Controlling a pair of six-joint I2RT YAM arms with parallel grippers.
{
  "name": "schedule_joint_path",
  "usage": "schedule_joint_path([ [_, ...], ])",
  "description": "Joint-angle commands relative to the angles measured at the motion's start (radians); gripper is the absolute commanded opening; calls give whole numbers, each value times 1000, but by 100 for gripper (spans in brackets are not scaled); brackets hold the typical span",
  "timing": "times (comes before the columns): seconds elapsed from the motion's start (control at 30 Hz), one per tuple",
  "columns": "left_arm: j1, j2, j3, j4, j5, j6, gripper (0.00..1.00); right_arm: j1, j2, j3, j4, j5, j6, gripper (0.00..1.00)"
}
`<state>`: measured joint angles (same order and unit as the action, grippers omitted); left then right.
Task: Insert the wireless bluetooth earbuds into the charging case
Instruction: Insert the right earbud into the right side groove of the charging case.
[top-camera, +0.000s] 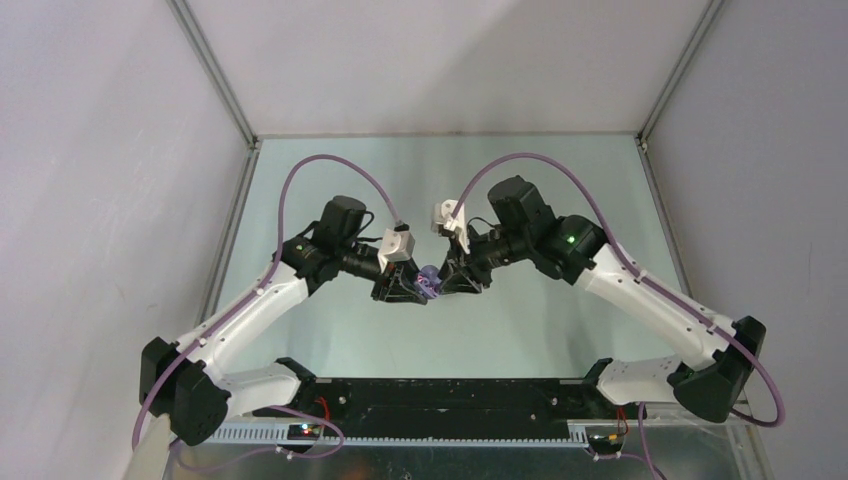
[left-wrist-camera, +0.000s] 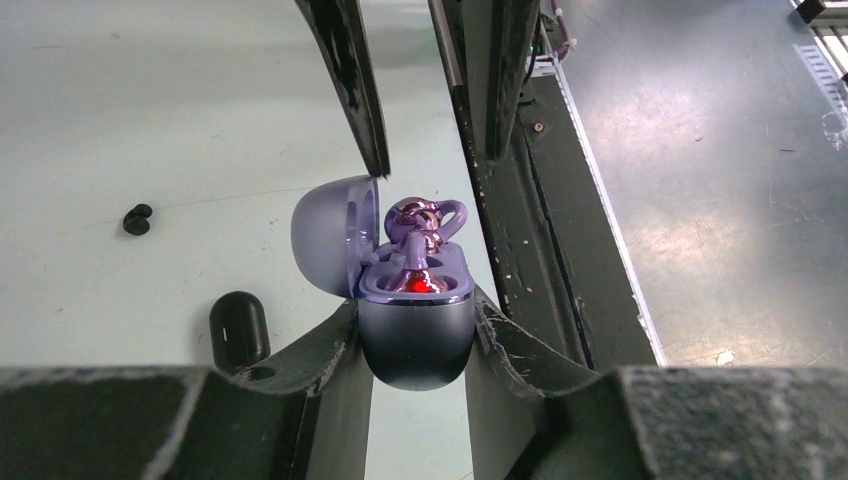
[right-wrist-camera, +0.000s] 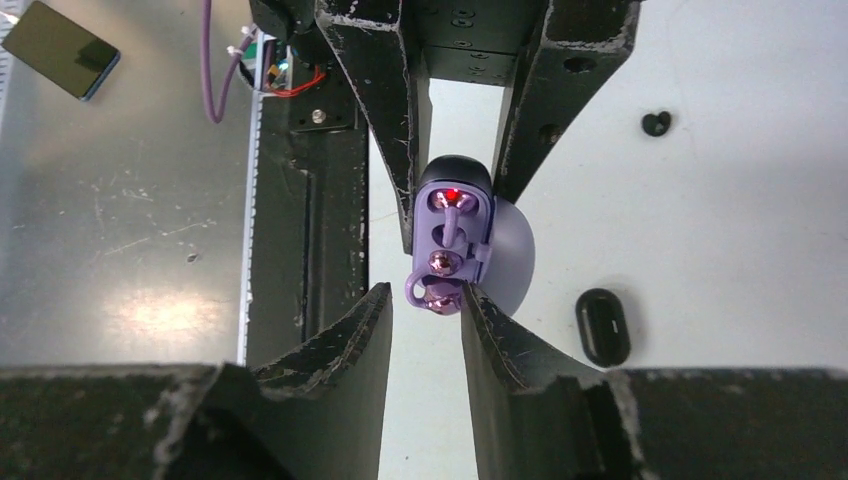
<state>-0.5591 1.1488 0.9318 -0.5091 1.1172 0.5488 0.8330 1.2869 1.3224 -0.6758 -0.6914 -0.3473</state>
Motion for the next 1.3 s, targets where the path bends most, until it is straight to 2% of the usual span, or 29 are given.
schedule_joint_path([
  [0.0, -9, -28, 26, 31, 41, -13, 6, 12, -50, 38, 3, 67, -40, 37],
  [0.33, -6, -23, 31, 35, 38, -20, 4, 86, -100, -26, 12, 197, -95, 37],
  [0.53, -6, -26, 34, 33, 39, -24, 4, 126, -112, -82, 25, 276, -146, 42],
  [0.8, -1, -19, 37, 34, 42, -24, 3, 140, -161, -149, 62, 302, -194, 46],
  [1.27, -2, -11, 44, 29, 42, -25, 3, 186, -153, -153, 92, 333, -201, 48],
])
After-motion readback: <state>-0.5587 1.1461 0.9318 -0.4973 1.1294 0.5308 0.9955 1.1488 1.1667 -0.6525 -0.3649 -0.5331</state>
